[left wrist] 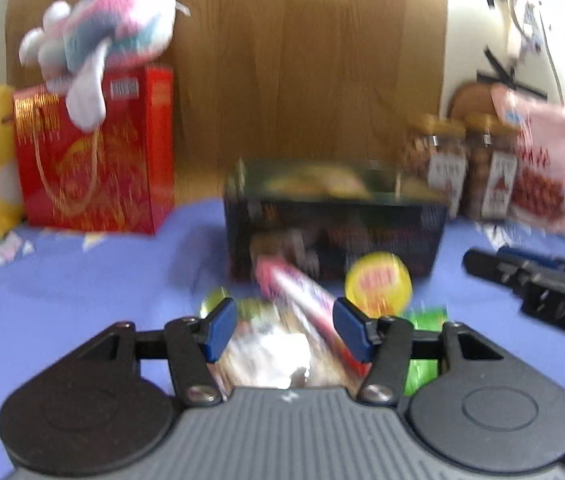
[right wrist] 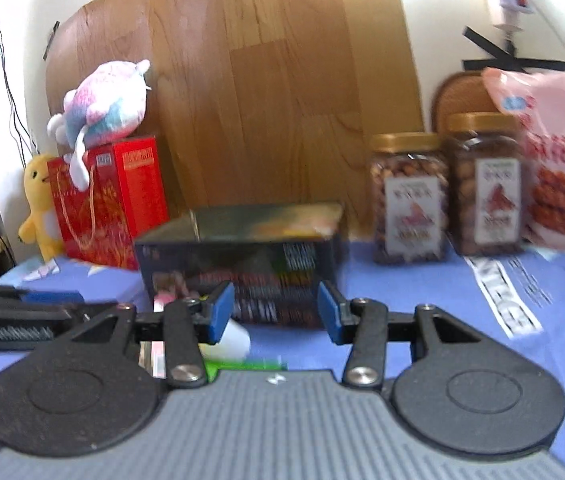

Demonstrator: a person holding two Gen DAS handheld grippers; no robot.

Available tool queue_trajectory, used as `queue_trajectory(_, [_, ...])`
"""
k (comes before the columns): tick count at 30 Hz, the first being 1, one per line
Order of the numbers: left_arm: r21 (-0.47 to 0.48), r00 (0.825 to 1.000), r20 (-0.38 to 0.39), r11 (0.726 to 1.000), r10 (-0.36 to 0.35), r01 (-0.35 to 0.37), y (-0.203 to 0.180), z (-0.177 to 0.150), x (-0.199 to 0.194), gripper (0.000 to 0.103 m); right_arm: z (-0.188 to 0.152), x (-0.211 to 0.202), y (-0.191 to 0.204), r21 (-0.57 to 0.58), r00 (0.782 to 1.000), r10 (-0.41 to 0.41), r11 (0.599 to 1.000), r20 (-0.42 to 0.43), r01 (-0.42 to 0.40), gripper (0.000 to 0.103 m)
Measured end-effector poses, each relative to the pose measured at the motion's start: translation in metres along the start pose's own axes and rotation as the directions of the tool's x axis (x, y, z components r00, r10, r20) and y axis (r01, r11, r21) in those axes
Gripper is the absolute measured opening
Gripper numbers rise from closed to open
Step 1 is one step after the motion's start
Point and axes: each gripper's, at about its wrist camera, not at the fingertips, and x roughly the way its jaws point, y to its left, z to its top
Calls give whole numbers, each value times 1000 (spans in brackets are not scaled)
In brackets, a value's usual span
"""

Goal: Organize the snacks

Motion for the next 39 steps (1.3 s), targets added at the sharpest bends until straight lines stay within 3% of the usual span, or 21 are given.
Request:
queue_trajectory(2, [6, 1000, -16, 1000, 5, -4, -6, -11, 2, 54, -7, -6, -1, 8, 1000, -28, 1000, -12, 28, 54])
queue_trajectory(6, [54, 999, 22, 998, 24, -25, -18, -24, -6, 55, -18, -15, -8, 61, 996, -83, 995, -19, 84, 54])
queue_trajectory(12, [77, 997, 62, 996, 37, -42, -21, -34, -7, 57, -19, -12, -26, 159, 997, -79, 984, -15, 81, 59])
queue_trajectory(39, [55, 993, 89, 995, 79, -84, -20, -36, -11, 61, -23, -22, -27, 144, 998, -56, 988, 16, 53, 64])
